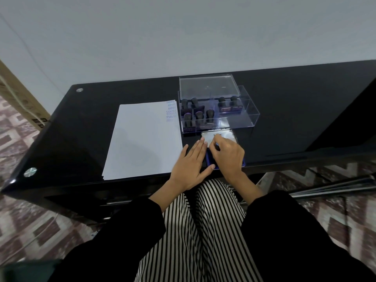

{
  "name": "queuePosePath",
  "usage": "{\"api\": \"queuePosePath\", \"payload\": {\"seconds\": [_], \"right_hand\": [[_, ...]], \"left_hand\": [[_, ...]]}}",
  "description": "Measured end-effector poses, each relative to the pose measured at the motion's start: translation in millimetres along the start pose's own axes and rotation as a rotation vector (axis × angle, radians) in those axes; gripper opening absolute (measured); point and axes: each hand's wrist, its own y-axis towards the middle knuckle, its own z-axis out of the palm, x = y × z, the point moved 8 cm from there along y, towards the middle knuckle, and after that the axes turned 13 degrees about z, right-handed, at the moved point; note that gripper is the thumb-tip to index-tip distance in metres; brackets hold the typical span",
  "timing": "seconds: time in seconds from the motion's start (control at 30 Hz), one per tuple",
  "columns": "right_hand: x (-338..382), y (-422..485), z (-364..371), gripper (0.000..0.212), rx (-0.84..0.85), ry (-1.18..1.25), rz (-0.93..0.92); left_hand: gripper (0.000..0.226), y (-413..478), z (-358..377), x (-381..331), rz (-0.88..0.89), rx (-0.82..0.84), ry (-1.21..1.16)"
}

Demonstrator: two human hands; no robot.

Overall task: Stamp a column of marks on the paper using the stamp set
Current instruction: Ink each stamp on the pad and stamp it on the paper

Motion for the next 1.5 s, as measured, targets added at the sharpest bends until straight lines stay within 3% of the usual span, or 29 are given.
{"api": "queuePosePath", "payload": {"seconds": [0.3, 0.67, 1.07, 1.5], "right_hand": [[0, -5, -9, 0.031, -0.031, 0.015, -0.007], [-4, 7, 17, 0.031, 0.140, -0.037, 0.086], [-5, -7, -7, 0.030, -0.007, 0.055, 0.010], [-2, 5, 17, 0.032, 0.162, -0.011, 0.092]], "left_hand": [[0.085, -1, -1, -1, 0.007, -0.002, 0.005], [0.083, 0, -1, -1, 0.016, -0.014, 0.004], [0.083, -1, -2, -2, 0.009, -0.006, 0.028], [0.083, -1, -1, -2, 0.016, -0.013, 0.004]]}}
